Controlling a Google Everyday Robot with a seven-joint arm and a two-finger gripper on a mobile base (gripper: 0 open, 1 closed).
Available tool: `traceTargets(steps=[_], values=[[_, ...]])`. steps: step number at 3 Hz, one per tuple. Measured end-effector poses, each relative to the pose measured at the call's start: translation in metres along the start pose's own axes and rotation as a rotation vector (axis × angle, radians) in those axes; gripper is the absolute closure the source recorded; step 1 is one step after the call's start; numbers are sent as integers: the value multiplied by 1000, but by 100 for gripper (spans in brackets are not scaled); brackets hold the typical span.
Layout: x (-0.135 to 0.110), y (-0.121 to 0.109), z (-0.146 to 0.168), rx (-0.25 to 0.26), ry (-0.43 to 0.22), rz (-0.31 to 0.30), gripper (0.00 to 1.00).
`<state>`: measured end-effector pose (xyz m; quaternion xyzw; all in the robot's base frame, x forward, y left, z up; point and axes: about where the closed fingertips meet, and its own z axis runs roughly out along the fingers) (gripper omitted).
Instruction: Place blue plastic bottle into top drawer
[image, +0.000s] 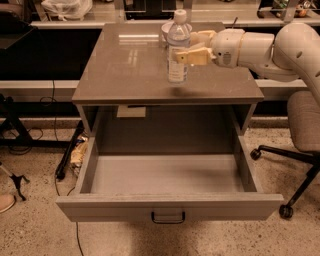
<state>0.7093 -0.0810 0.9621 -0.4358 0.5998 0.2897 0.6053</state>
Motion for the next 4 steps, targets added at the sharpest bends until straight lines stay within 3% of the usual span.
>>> traceTargets(steps=[1,2,4], values=[[-19,42,-23,-65,-63,5,100],[-27,100,-39,-157,-124,44,100],[-23,102,-39,-162,-121,53,100]])
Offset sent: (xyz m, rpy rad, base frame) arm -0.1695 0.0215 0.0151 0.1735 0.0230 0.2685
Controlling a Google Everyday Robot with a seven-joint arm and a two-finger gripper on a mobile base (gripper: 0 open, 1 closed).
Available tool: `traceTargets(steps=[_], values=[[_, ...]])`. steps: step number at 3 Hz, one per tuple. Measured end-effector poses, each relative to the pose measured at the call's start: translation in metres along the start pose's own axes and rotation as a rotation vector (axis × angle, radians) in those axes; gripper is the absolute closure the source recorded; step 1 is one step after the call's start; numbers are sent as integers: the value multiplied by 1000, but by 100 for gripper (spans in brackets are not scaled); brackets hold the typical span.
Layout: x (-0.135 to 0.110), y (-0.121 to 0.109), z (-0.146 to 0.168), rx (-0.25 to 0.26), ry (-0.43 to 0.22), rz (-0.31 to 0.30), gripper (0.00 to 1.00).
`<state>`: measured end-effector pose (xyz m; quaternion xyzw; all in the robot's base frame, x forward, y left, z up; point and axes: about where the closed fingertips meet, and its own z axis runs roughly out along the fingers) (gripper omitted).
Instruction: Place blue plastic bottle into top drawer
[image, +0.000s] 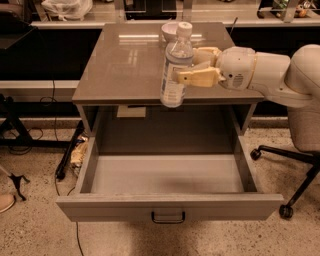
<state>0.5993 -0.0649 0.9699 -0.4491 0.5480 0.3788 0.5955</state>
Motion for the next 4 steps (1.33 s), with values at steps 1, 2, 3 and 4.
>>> traceTargets(steps=[1,2,3,4], values=[[40,18,4,-20,27,46,100],[103,46,25,-53,55,118,100],[166,72,57,-64,62,181,100],[166,72,57,-64,62,181,100]])
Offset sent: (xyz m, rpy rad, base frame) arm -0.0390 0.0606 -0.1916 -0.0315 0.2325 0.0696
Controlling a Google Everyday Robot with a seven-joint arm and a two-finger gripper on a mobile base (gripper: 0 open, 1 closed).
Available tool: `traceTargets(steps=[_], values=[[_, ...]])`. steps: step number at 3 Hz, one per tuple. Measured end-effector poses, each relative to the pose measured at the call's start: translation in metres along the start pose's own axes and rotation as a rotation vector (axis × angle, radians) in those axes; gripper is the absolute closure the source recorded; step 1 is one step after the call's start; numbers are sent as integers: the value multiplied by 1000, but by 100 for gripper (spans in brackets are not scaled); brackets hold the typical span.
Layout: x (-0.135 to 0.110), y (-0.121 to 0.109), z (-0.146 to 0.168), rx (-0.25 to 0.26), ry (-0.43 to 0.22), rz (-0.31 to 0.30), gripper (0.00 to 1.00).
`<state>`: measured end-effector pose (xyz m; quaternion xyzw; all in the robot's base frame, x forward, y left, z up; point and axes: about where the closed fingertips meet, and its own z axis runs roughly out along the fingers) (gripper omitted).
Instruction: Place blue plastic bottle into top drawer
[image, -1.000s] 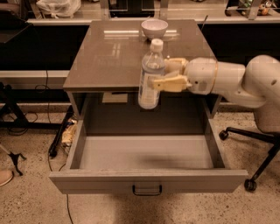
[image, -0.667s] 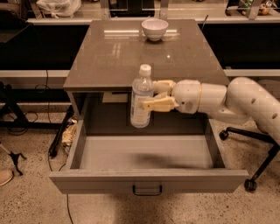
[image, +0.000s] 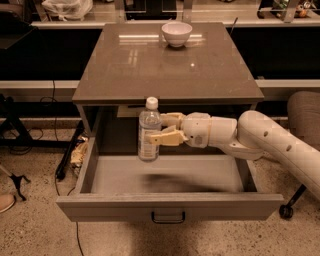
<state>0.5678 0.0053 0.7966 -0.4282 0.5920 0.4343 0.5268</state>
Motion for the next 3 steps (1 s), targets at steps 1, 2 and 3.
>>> traceTargets(steps=[1,2,3], values=[[13,-3,11,1,-21,-21,100],[36,-13,37,-5,-21,-106,100],[45,-17,53,-19,-3,-156,100]])
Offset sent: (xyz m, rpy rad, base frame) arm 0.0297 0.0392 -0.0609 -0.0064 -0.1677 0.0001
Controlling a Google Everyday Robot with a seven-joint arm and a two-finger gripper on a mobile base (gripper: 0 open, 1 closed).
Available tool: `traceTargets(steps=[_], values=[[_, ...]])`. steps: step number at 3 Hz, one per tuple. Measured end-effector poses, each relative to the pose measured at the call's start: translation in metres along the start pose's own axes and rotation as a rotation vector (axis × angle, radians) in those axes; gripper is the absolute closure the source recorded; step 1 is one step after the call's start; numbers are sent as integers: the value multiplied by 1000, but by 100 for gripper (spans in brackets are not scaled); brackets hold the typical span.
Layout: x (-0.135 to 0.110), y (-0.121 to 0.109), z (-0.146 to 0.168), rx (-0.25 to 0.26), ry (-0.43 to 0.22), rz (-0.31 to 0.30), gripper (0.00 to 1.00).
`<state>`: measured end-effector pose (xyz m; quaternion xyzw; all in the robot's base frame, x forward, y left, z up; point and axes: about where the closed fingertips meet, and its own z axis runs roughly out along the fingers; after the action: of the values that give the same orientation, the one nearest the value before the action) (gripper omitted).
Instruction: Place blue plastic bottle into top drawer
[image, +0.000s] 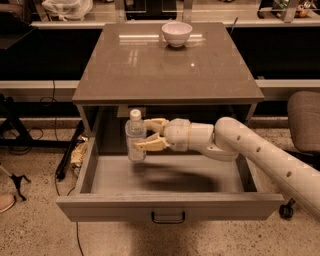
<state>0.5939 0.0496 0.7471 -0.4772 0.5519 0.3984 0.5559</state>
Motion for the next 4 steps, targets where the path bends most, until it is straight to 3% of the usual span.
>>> traceTargets(steps=[2,4], values=[[17,3,31,-44,31,-37,100],[34,7,51,-77,20,-9,100]])
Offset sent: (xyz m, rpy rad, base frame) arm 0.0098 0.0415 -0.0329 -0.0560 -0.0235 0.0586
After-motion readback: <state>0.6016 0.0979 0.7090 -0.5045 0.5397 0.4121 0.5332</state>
